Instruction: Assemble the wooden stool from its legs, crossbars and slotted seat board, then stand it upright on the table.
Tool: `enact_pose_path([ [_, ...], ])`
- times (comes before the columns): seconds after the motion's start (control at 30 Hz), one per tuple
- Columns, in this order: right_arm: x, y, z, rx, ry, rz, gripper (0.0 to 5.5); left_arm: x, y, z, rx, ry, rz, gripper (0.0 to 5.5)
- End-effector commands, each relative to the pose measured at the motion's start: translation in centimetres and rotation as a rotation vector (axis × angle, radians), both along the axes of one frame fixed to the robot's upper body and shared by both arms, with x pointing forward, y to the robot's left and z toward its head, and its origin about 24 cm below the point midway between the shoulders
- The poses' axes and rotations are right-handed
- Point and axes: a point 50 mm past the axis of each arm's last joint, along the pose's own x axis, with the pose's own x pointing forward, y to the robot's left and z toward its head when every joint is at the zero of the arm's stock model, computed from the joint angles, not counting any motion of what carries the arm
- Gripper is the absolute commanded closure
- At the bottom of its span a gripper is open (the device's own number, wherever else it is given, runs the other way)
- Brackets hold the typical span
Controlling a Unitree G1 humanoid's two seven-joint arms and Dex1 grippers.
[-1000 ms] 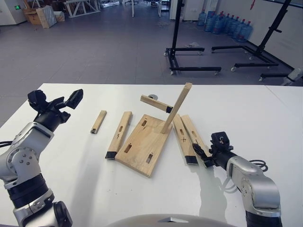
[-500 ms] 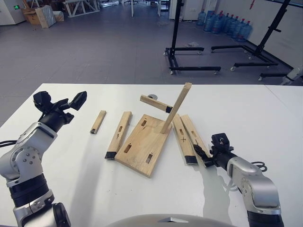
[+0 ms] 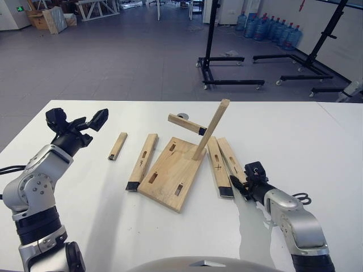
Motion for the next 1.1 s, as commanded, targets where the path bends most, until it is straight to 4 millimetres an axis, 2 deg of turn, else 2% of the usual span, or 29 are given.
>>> enact_pose_path([
  [0.03, -0.8, -0.6, -0.9, -0.018, 0.083, -0.005, 3.21, 0.1, 0.2, -0.1, -0.01, 0.001, 0.031, 0.1],
  [0.1, -0.8, -0.6, -1.0, -0.02, 0.088, 0.004, 3.45, 0.1, 0.4, -0.2, -0.01, 0.004, 0.043, 0.1],
  [0.27, -0.4, -0.9, -0.8, 0.029, 0.065, -0.016, 3.45, 0.5, 0.7, -0.5, 0.019, 0.014, 0.073, 0.1],
  [0.37, 1.9, -4.0, 1.7, 0.115, -0.077, -0.112, 3.45, 0.5, 1.0, -0.2, 0.01, -0.003, 0.041, 0.1],
  [0.43, 3.9, -7.9, 5.0, 0.127, -0.224, -0.204, 3.46, 0.5, 1.6, 0.7, -0.042, -0.046, -0.023, 0.1],
  [0.5, 5.6, -11.8, 10.3, 0.133, -0.412, -0.25, 3.46, -0.1, 1.6, 2.5, -0.072, -0.147, -0.171, 0.1],
  [0.57, 6.7, -13.1, 16.3, 0.16, -0.592, -0.164, 3.46, -0.7, 0.4, 4.1, -0.095, -0.26, -0.354, 0.1],
  [0.63, 7.6, -10.8, 21.0, 0.25, -0.709, 0.048, 3.46, -0.7, -2.0, 5.5, -0.136, -0.353, -0.549, 0.1],
  [0.7, 8.1, -5.1, 24.2, 0.456, -0.733, 0.388, 3.46, -1.2, -5.7, 7.3, -0.174, -0.467, -0.797, 0.1],
  [0.73, 7.9, -2.7, 24.8, 0.523, -0.71, 0.526, 3.46, -1.3, -7.2, 8.0, -0.187, -0.505, -0.891, 0.1],
  [0.8, 6.7, 2.0, 24.0, 0.67, -0.603, 0.782, 3.46, -1.0, -9.4, 9.3, -0.267, -0.558, -1.006, 0.1],
  [0.87, 5.8, 4.8, 22.0, 0.749, -0.496, 0.898, 3.46, -0.5, -10.5, 9.8, -0.336, -0.555, -1.05, 0.1],
  [1.1, 4.3, 6.2, 18.7, 0.927, -0.387, 0.906, 3.46, 1.2, -9.9, 7.5, -0.475, -0.405, -0.952, 0.1],
])
